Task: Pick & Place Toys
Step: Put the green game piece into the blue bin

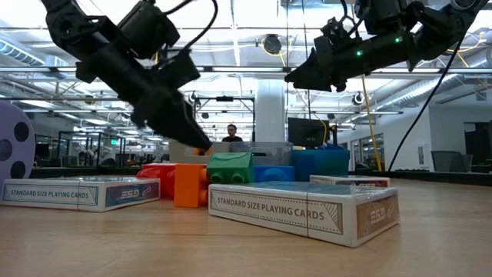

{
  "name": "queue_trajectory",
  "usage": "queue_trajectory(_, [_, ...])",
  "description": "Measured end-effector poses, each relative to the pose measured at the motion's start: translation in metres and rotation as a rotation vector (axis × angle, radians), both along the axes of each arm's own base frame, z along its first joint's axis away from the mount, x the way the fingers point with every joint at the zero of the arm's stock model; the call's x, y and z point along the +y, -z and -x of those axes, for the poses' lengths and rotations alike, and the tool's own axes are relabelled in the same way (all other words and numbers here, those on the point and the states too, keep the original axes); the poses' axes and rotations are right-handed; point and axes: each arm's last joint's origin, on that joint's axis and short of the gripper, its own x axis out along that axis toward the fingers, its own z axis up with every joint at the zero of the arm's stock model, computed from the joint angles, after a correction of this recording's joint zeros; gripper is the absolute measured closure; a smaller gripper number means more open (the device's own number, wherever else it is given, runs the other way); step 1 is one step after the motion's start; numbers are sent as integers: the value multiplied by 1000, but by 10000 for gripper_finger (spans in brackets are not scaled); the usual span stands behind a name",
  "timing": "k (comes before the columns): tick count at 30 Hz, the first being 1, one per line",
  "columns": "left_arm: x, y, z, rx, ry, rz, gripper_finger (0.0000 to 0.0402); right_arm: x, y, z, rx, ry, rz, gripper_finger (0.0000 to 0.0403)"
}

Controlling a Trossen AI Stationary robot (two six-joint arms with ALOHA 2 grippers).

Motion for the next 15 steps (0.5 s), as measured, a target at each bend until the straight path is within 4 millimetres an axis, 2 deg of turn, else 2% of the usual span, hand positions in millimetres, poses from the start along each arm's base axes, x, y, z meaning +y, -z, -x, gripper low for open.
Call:
queue_trajectory(3, [4, 6, 1, 51, -68, -76, 159, 0, 0, 0, 0, 0, 0, 161])
queue_trajectory(8, [0, 16, -1, 72, 74, 37, 179, 0, 0, 0, 0, 0, 0, 161])
queue_trajectory(15, [2, 21, -9, 15, 49, 27, 205, 0, 0, 0, 3, 0, -1, 161])
